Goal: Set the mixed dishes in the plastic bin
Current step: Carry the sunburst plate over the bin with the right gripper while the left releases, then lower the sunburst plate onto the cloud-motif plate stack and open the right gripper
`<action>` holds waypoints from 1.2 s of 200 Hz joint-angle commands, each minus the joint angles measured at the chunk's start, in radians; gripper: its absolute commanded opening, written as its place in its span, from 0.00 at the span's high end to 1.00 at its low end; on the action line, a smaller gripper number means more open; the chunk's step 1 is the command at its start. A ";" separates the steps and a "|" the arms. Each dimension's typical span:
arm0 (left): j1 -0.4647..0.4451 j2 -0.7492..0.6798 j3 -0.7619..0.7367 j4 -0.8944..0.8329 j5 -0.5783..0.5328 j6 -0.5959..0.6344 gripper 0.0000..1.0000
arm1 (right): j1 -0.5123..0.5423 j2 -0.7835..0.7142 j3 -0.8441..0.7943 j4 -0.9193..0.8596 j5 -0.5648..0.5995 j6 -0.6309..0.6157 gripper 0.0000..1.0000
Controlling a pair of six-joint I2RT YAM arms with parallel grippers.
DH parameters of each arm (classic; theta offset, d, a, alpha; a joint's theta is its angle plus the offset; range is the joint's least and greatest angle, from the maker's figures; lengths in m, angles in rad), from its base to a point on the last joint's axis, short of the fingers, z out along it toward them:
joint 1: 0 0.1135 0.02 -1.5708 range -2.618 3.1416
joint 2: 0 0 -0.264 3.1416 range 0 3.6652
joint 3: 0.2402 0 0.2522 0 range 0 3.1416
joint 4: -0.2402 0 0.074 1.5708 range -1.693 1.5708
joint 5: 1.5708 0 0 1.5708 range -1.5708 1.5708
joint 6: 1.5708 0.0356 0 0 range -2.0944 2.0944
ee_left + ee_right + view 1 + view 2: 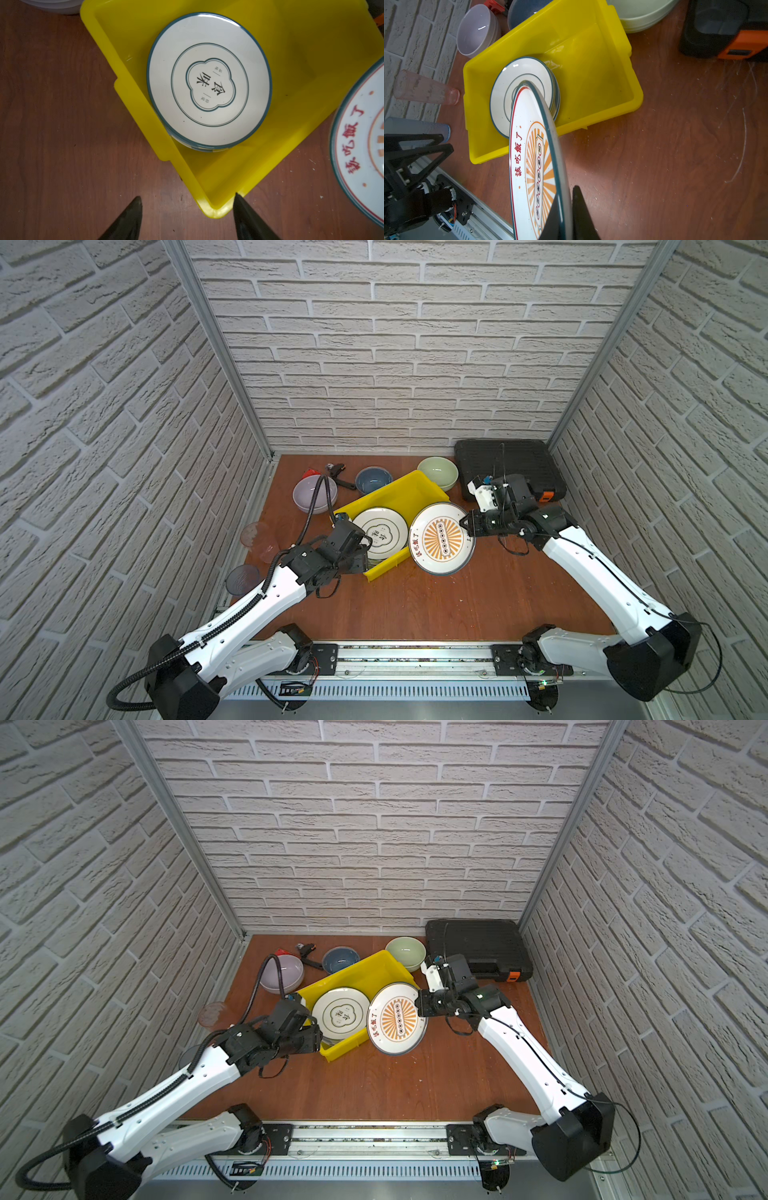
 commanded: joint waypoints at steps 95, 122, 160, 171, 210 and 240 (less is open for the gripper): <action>0.062 -0.154 -0.087 -0.057 0.006 0.009 0.29 | 0.024 0.421 0.173 0.417 -0.122 0.115 0.94; 0.068 -0.165 -0.098 -0.063 0.006 0.009 0.29 | 0.051 0.497 0.217 0.437 -0.125 0.129 0.94; 0.070 -0.194 -0.108 -0.075 0.003 -0.001 0.29 | 0.082 0.567 0.249 0.481 -0.129 0.158 0.94; 0.070 -0.206 -0.114 -0.076 0.004 -0.003 0.29 | 0.091 0.589 0.255 0.499 -0.135 0.173 0.94; 0.070 -0.231 -0.119 -0.090 0.003 -0.008 0.27 | 0.124 0.647 0.272 0.541 -0.144 0.203 0.94; 0.069 -0.257 -0.122 -0.097 -0.005 -0.012 0.25 | 0.139 0.675 0.279 0.560 -0.150 0.218 0.94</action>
